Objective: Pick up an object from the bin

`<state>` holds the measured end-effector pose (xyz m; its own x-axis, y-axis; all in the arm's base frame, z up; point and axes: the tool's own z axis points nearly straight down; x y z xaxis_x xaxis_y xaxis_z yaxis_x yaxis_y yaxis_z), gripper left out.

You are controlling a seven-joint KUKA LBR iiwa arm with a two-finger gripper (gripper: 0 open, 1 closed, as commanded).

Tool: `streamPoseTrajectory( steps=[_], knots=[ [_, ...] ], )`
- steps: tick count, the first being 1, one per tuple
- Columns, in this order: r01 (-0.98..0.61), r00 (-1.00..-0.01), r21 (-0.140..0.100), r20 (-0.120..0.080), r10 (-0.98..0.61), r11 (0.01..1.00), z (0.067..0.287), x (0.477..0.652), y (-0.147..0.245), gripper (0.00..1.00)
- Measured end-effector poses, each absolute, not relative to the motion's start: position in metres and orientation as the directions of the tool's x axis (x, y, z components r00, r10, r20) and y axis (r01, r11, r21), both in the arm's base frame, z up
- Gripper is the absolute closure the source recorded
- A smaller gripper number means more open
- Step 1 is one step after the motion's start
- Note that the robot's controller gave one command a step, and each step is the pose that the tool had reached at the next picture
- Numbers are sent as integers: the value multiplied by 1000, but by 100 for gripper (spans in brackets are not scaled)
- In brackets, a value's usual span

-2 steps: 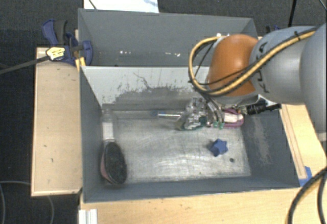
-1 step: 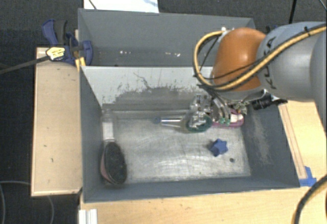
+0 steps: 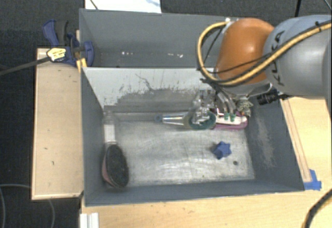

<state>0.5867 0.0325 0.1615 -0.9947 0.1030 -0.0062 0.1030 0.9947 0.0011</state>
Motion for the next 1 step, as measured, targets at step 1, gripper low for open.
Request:
streamPoseTrajectory(
  steps=[1],
  knots=[
    [103,-995,1,-4,103,995,160,586,32,0]
  ],
)
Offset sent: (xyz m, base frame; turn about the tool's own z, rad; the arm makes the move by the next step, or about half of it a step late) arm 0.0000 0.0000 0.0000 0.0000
